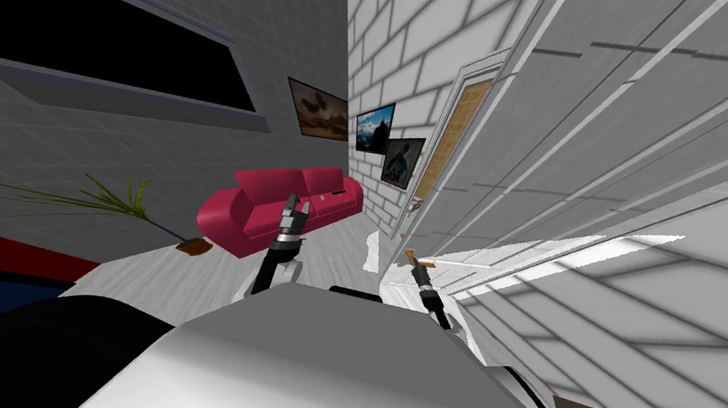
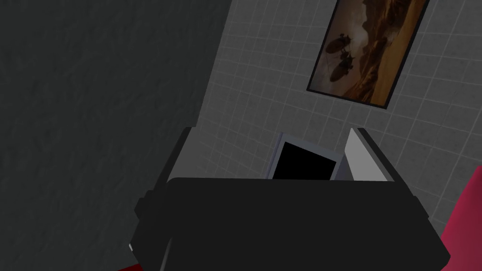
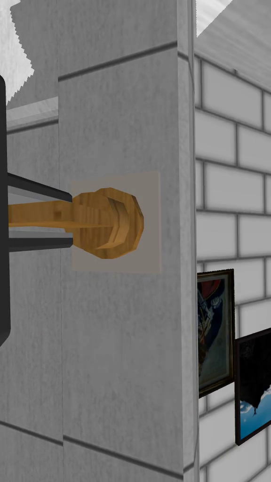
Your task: Pull the door open
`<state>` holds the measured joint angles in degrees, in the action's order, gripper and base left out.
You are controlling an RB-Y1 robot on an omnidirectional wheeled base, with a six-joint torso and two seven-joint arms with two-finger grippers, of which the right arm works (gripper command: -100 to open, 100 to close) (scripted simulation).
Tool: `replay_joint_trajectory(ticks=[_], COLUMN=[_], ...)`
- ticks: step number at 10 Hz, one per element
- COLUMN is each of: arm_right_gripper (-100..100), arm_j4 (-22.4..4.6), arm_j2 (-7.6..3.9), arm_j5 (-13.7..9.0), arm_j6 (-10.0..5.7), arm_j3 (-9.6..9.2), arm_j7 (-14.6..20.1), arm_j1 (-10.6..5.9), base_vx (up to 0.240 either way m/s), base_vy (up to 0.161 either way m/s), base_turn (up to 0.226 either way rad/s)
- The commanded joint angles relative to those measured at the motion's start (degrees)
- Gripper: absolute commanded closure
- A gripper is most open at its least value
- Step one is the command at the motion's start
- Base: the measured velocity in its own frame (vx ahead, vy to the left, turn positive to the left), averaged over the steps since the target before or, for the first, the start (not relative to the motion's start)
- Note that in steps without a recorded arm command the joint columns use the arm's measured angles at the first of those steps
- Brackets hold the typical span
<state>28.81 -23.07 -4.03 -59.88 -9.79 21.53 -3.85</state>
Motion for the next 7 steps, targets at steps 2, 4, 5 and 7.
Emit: replay_joint_trajectory(ticks=[2,4,5,7], arm_right_gripper=[100,100,100,100], arm_j4=[0.01,0.07,0.11,0.18], arm_j2=[0.12,0.06,0.02,-0.06], arm_j5=[-0.04,-0.30,-0.46,-0.81], arm_j6=[0.13,0.23,0.30,0.44], arm_j3=[0.13,0.59,0.87,1.48], arm_j7=[-0.08,-0.20,-0.28,-0.46], arm_j1=[0.22,0.39,0.49,0.72], base_vx=[-0.111,-0.215,-0.213,-0.215], base_vy=[-0.039,-0.066,-0.085,-0.087], base_turn=[0.129,0.219,0.242,0.277])
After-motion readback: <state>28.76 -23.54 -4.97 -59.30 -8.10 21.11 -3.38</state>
